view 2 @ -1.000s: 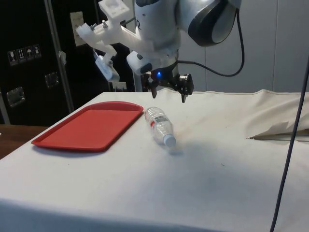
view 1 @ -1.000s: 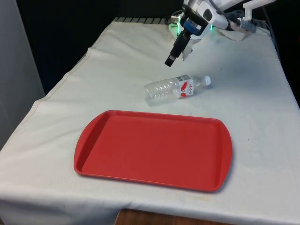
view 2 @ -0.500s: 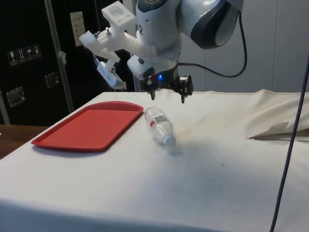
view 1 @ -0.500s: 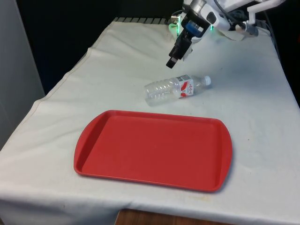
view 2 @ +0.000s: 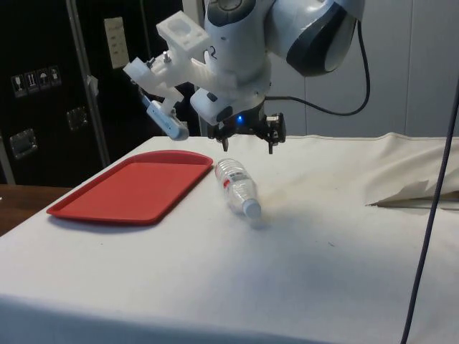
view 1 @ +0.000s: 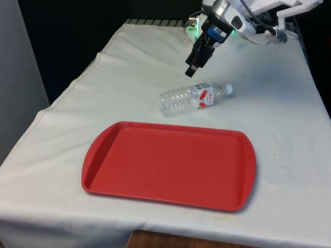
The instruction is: Place the bottle upright on the tray.
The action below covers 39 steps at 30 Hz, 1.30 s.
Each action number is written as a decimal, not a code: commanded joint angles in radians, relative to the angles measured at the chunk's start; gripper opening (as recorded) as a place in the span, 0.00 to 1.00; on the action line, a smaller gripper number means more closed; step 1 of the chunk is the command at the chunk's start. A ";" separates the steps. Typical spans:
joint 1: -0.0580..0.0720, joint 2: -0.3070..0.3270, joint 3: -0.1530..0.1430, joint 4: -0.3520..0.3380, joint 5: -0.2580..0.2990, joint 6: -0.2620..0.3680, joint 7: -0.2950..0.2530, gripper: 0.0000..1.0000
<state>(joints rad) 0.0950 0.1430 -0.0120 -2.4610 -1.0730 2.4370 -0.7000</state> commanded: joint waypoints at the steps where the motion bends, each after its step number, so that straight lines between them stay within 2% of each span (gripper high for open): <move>1: 0.000 0.001 0.001 0.000 -0.004 0.000 0.000 1.00; 7: 0.003 0.010 0.006 0.003 -0.053 0.005 0.001 1.00; 10: 0.004 0.013 0.009 0.004 -0.066 0.005 -0.001 1.00; 11: 0.001 0.010 0.009 0.000 -0.048 0.000 -0.005 1.00; 12: 0.003 0.014 0.010 0.004 -0.071 0.005 -0.001 1.00; 19: 0.004 0.023 0.018 0.004 -0.111 0.005 -0.004 1.00; 20: 0.002 0.019 0.018 0.000 -0.095 0.000 -0.009 1.00; 24: 0.004 0.029 0.023 0.005 -0.135 0.004 -0.006 1.00; 28: 0.004 0.033 0.028 0.006 -0.154 0.005 -0.007 1.00; 29: 0.002 0.031 0.028 0.002 -0.140 0.000 -0.011 1.00; 30: 0.005 0.035 0.029 0.006 -0.159 0.005 -0.006 1.00; 37: 0.005 0.046 0.043 0.008 -0.194 0.005 -0.007 1.00; 39: 0.003 0.046 0.045 0.004 -0.186 0.000 -0.012 1.00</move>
<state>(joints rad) 0.0980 0.1900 0.0340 -2.4560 -1.2630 2.4370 -0.7120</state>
